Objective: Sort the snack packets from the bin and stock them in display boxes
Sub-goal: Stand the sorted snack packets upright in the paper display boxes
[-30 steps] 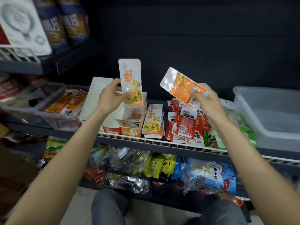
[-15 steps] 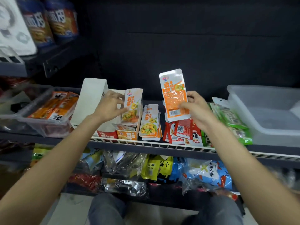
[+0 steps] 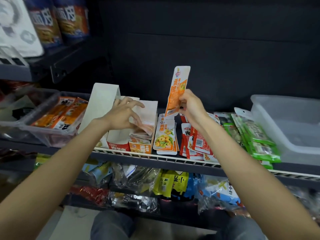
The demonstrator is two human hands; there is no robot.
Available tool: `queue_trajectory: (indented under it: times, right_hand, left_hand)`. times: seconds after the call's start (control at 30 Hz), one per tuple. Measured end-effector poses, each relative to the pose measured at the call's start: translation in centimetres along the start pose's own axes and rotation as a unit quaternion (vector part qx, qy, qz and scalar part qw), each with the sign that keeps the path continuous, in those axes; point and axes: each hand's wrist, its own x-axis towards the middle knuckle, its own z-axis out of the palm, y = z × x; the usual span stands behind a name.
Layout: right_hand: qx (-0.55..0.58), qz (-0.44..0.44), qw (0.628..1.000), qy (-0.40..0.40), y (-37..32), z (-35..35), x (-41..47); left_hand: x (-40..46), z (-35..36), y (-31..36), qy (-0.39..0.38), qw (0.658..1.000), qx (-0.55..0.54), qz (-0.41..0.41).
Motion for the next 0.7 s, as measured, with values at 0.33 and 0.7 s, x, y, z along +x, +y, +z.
queue_trajectory:
  times: [0.33,0.7]
  right_hand:
    - [-0.267,-0.168,0.935,-0.160,-0.2,5.2,3.5]
    - [-0.522,-0.191,0.774,-0.305,1.6,7.7,5.8]
  left_hand:
    - [-5.3,-6.1,1.5,0.185,0.948,-0.244,-0.082]
    - [-4.8,-4.0,1.0,0.232,0.948,0.113,0.187]
